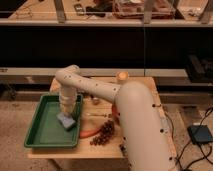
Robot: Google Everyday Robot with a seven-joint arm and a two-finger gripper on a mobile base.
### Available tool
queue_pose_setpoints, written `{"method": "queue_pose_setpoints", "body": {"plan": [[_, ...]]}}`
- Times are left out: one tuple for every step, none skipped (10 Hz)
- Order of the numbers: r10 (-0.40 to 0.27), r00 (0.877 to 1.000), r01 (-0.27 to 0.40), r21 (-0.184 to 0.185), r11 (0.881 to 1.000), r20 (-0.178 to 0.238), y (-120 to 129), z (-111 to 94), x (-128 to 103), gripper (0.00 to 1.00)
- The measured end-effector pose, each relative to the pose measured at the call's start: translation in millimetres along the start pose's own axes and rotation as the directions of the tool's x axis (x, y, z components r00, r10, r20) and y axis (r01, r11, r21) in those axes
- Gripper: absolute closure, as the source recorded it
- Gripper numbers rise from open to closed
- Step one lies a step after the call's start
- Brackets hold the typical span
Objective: Wipe tray with sponge
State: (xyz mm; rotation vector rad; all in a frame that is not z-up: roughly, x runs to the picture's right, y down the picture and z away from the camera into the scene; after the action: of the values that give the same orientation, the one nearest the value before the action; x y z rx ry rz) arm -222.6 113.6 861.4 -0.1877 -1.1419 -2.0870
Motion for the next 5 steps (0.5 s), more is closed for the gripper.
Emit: {"method": "queue_pose_setpoints", "body": {"plan": [[0.013,1.0,-0.013,-0.006,1.0,-0.007,10,-1,12,1.0],[0.021,1.0,-0.021,-0.011,1.0,-0.017,17,-4,23,1.0],[0.024,0.999,-0.025,-0.016,1.0,-0.026,20,-5,38,1.0],[0.016,0.999,-0.017,-0.016,1.0,-0.033,15,-5,52,1.0],[0.006,0.999,-0.007,-0.014,1.0,-0.036,8,-4,59,1.0]]}}
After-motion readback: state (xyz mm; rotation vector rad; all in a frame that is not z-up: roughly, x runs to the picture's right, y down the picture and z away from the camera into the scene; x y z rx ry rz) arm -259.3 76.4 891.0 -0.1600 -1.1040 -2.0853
